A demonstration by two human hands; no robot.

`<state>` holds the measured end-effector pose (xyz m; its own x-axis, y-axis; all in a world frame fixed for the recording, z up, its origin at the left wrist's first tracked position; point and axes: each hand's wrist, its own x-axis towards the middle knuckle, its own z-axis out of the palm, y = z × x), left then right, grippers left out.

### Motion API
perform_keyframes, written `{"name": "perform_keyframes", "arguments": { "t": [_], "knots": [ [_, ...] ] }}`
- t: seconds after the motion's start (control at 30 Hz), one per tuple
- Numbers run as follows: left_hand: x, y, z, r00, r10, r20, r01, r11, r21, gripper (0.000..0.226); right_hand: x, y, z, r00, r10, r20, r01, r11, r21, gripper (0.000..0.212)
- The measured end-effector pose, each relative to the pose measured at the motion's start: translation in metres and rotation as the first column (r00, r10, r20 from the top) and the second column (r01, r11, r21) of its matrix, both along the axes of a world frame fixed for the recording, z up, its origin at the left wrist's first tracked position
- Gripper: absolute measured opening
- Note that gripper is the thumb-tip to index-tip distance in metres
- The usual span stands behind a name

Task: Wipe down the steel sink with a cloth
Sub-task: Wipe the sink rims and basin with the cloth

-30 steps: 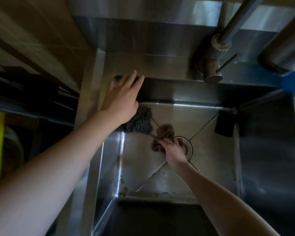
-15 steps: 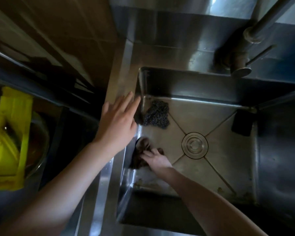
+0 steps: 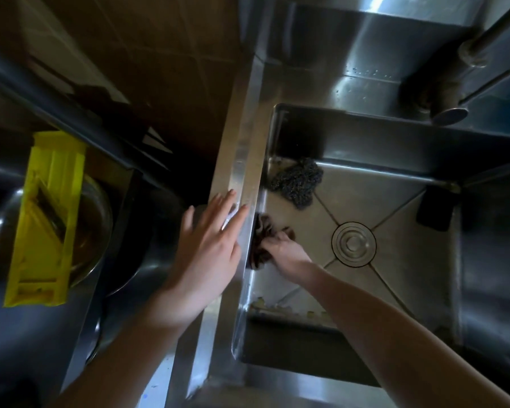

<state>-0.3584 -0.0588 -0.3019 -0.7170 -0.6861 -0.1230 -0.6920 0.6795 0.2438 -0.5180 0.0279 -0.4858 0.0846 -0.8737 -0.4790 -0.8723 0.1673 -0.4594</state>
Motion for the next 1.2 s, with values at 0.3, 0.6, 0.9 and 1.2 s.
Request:
{"name": "perform_keyframes", "arguments": {
  "t": [0.3, 0.6, 0.9, 1.2],
  "knots": [
    [0.022, 0.025, -0.011, 1.0, 0.022, -0.003, -0.023, 0.999, -0.04, 0.055, 0.03, 0.064, 0.0, 0.924, 0.347, 0.159, -0.367, 0.922, 0.122, 0.032],
    [0.035, 0.07, -0.005, 0.986, 0.162, -0.047, -0.164, 0.986, -0.038, 0.042, -0.015, -0.008, -0.007, 0.872, -0.473, 0.123, 0.479, 0.878, -0.018, 0.044],
    [0.034, 0.095, -0.001, 0.953, 0.301, 0.018, -0.301, 0.953, -0.024, 0.039, 0.02, 0.016, -0.008, 0.953, -0.279, 0.12, 0.273, 0.96, 0.064, 0.028],
    [0.034, 0.126, -0.009, 0.917, 0.396, 0.052, -0.392, 0.917, -0.07, 0.046, 0.022, 0.1, -0.002, 0.954, -0.013, 0.299, -0.041, 0.984, 0.173, 0.026]
  ]
}}
